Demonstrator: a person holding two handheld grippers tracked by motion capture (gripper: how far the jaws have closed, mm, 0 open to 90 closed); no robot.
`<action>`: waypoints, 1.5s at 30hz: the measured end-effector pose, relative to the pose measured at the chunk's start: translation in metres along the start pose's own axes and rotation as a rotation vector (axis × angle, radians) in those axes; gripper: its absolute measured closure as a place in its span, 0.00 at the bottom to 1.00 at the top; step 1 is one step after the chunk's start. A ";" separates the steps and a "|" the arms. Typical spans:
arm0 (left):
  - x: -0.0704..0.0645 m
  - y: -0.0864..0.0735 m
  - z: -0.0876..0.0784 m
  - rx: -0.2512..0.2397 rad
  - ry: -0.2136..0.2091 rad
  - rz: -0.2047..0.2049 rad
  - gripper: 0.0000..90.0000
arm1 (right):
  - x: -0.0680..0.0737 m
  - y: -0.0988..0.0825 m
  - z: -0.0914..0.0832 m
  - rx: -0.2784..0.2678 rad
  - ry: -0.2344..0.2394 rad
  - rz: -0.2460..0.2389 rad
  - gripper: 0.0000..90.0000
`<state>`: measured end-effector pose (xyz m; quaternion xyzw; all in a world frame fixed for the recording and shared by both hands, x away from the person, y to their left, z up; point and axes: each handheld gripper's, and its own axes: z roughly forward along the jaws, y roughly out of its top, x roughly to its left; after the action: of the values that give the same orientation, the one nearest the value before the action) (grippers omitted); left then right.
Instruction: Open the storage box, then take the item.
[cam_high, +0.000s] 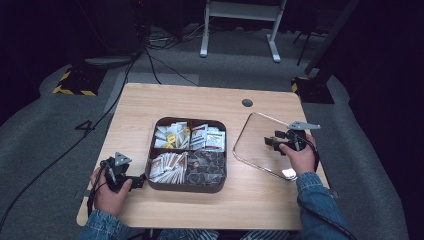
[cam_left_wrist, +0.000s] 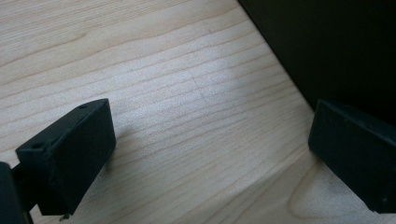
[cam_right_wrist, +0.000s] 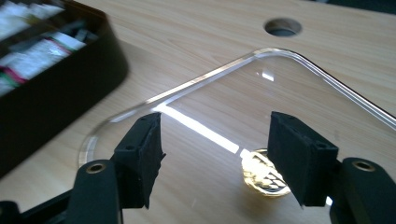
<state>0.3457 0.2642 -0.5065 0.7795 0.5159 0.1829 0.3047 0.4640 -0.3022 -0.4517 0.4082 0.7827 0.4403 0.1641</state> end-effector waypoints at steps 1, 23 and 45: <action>0.000 0.000 0.000 -0.001 0.000 -0.001 0.01 | 0.007 0.000 -0.003 -0.011 0.013 -0.009 0.40; 0.000 0.000 0.000 -0.001 0.001 -0.002 0.01 | 0.095 -0.021 -0.005 0.049 0.249 -0.083 0.48; 0.000 0.000 0.000 -0.002 0.001 0.003 0.01 | 0.184 0.044 0.033 0.064 0.479 -0.240 0.58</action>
<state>0.3461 0.2642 -0.5066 0.7798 0.5147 0.1845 0.3050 0.3936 -0.1272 -0.4149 0.2019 0.8555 0.4766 0.0122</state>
